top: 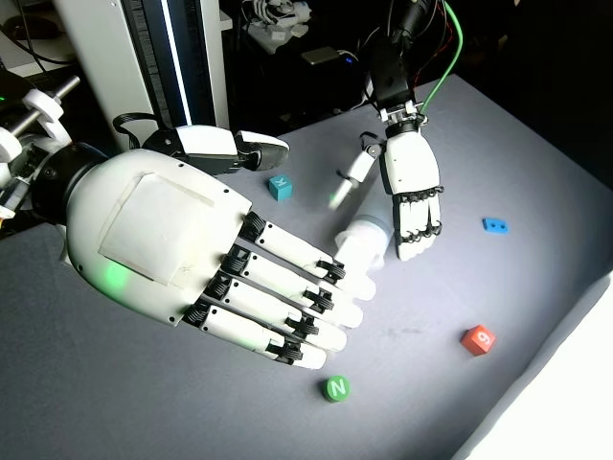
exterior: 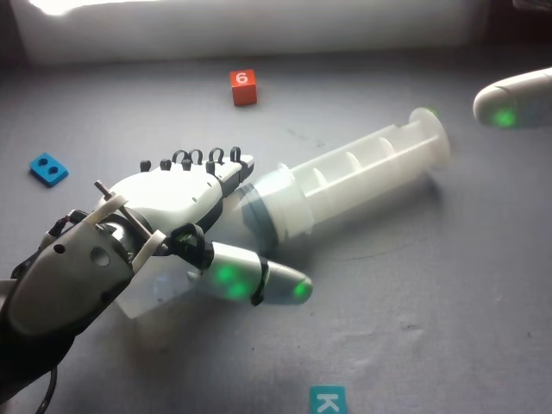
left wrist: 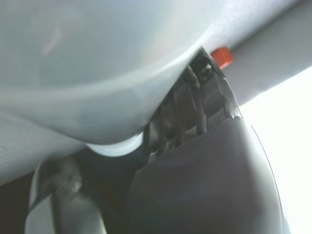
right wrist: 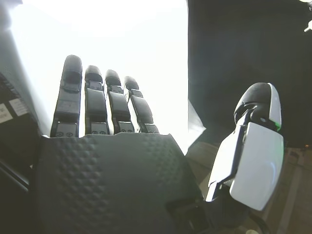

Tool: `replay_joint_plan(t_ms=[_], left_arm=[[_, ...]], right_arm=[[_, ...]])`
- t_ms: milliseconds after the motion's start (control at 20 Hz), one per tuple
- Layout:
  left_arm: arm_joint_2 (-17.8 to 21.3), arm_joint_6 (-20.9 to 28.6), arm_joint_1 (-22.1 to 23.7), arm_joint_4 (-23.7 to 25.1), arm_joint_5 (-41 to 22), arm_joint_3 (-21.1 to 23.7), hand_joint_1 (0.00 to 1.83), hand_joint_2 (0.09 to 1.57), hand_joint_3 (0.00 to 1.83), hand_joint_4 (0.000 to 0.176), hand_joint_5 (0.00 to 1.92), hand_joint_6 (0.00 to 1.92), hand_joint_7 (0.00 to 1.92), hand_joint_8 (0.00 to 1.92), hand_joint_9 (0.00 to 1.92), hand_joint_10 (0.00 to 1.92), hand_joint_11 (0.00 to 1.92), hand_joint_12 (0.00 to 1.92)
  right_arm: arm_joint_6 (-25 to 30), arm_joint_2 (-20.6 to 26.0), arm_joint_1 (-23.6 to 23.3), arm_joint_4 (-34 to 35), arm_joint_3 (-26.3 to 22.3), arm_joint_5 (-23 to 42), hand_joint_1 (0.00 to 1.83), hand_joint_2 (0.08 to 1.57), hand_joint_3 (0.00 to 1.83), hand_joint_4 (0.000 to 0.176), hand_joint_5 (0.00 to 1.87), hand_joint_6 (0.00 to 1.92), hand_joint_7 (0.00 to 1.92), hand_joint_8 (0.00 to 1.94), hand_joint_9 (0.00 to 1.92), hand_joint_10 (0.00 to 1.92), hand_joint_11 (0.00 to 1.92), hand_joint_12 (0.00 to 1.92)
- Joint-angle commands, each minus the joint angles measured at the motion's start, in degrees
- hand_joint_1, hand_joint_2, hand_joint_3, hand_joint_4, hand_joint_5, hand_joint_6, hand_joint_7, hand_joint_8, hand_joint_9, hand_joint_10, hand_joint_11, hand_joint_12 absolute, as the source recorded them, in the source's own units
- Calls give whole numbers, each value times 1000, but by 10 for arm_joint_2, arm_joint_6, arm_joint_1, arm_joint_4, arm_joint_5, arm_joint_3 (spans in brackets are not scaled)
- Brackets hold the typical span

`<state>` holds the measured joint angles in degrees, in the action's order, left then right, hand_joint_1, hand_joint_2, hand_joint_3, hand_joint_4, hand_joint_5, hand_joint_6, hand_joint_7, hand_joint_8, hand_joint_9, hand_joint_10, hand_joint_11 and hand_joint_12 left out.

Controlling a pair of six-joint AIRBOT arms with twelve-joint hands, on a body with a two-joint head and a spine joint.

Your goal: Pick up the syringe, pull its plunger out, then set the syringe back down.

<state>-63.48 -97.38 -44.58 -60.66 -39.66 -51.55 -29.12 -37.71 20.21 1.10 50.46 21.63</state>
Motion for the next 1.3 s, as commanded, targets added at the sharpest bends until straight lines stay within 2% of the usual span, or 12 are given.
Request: replay_joint_plan(t_ms=[0,100,150,400,500,750,850,950,1000,1050,1200,1250], left_arm=[[-3,3,3,26,-39,-2,406,616,0,0,1,0,9,0,29,0,9,228],[-3,5,3,26,-39,-2,449,578,3,0,0,0,1,0,5,0,13,155],[-3,5,3,26,-39,-1,454,591,0,0,0,0,0,0,0,0,16,110],[-3,5,4,26,-39,1,413,581,0,0,0,0,0,0,17,6,64,108],[-2,5,6,27,-39,2,417,594,1,0,0,0,0,0,15,5,63,104],[2,4,15,41,-38,7,400,625,4,0,0,0,25,0,52,0,103,65],[9,-9,29,41,-28,12,433,641,9,0,0,0,23,3,57,4,109,62],[16,-19,44,41,-19,17,400,623,0,0,12,5,34,6,65,6,116,60],[21,-29,56,41,-8,19,397,638,6,0,20,7,44,9,69,7,113,56],[27,-40,68,38,3,21,375,652,11,0,3,1,40,6,69,6,117,56],[50,-78,109,24,39,34,338,679,18,0,17,6,54,9,78,7,116,50],[56,-88,118,18,48,39,321,691,20,0,3,0,32,1,62,1,104,43]], right_arm=[[4,3,-7,3,-3,71,331,795,9,0,0,0,11,0,44,0,0,343],[4,3,-7,2,-3,71,338,792,4,0,0,0,2,0,32,2,0,311],[4,3,-7,2,-3,71,350,778,0,0,0,0,19,5,54,9,0,400],[4,4,-7,1,-4,71,347,779,1,0,0,0,2,0,31,1,0,341],[4,4,-7,1,-4,71,334,773,0,0,0,0,22,5,56,8,0,409],[4,4,-7,0,-4,72,387,762,0,0,0,0,34,6,63,6,0,428],[4,4,-7,0,-4,72,286,761,0,0,0,0,33,2,62,4,0,392],[4,4,-7,0,-4,72,269,761,0,0,0,0,16,4,45,6,0,324],[4,4,-7,0,-4,72,327,723,0,0,46,10,86,17,107,21,0,459],[4,4,-7,-1,-4,72,285,758,4,0,8,1,69,5,90,9,0,420],[4,4,-7,-1,-4,72,294,729,0,0,15,3,76,3,99,6,0,469],[4,4,-7,-1,-4,72,242,728,0,0,2,0,67,0,92,2,0,452]])
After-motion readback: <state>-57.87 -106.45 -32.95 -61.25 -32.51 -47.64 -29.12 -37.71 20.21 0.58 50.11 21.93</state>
